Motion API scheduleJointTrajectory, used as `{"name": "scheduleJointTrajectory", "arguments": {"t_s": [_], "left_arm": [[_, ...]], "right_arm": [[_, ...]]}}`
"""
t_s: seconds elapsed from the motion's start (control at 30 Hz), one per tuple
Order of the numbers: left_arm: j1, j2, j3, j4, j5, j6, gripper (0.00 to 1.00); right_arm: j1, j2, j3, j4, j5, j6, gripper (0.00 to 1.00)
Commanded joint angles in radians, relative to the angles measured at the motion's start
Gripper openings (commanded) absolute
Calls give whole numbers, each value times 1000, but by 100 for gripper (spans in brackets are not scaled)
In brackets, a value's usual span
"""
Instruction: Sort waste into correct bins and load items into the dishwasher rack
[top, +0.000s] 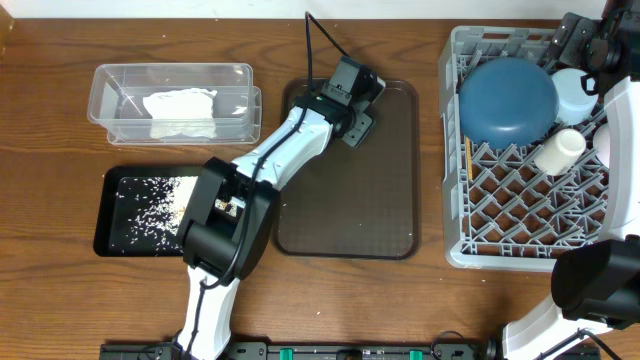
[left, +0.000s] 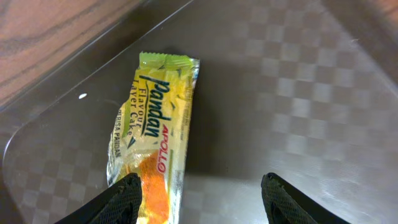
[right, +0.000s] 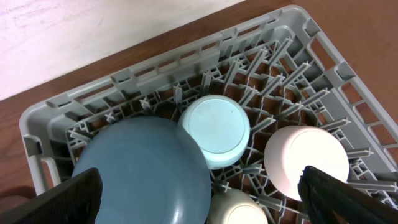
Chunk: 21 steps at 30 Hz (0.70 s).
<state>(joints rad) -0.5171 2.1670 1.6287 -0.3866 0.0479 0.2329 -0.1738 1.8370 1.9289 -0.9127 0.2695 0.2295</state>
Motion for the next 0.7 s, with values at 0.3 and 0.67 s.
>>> {"name": "scheduleJointTrajectory", "arguments": {"t_s": [0.3, 0.67], "left_arm": [[35, 76, 4, 53, -60, 21, 65], [36, 100, 4, 48, -59, 20, 60]], "right_arm": [[-3, -24, 6, -1, 11, -6, 99], [-3, -24, 6, -1, 11, -6, 99]]}}
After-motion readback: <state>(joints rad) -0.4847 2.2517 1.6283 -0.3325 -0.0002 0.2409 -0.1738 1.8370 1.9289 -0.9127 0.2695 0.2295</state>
